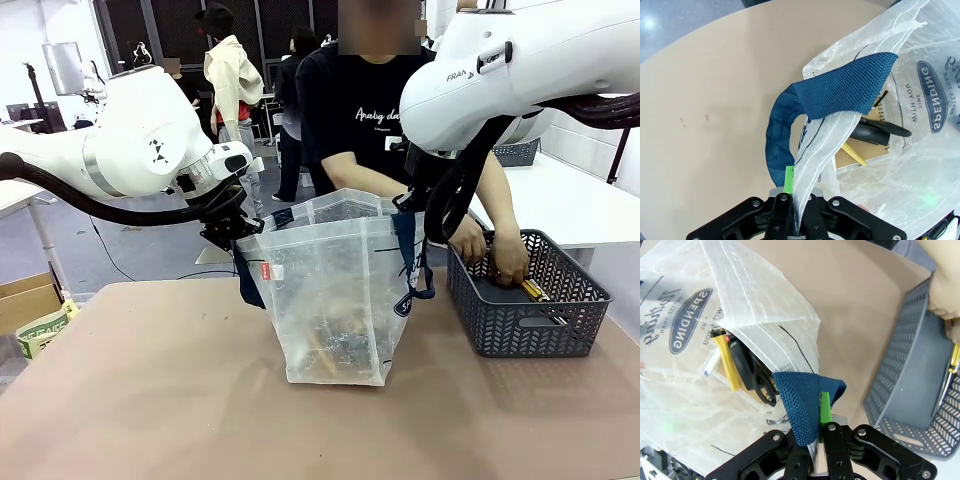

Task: Transfer purchased items from the store into the shopping bag.
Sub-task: Move the Reusable shopping bag to the right side of the table.

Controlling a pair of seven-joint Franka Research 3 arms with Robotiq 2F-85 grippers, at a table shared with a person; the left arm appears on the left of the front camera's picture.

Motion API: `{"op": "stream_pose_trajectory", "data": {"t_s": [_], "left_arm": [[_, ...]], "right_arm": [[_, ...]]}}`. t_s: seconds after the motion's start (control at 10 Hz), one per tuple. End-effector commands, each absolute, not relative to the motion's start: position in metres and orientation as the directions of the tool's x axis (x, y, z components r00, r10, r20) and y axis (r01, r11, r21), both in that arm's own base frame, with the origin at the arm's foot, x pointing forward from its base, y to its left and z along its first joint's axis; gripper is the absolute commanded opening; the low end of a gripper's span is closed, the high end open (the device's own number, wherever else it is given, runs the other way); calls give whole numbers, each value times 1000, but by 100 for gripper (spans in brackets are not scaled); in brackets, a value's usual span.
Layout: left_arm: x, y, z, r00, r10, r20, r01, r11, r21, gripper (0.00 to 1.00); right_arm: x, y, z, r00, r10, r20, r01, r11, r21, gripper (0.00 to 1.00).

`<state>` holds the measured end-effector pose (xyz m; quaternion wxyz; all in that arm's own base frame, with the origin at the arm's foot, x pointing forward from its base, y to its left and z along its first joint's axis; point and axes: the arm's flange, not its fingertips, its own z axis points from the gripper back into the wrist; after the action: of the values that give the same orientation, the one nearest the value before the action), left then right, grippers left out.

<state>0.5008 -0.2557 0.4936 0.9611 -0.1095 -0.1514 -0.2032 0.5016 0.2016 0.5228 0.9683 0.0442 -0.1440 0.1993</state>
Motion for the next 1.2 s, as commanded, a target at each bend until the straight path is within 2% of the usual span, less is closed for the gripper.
{"op": "stream_pose_trajectory", "data": {"t_s": [0.0, 1.1], "left_arm": [[501, -254, 494, 872, -356, 336, 423, 894, -148, 0], [501, -254, 494, 872, -356, 336, 423, 894, -148, 0]], "right_arm": [[502, 200, 525, 879, 371, 301, -397, 917, 27, 0], [502, 200, 525, 879, 371, 301, -397, 917, 27, 0]]}}
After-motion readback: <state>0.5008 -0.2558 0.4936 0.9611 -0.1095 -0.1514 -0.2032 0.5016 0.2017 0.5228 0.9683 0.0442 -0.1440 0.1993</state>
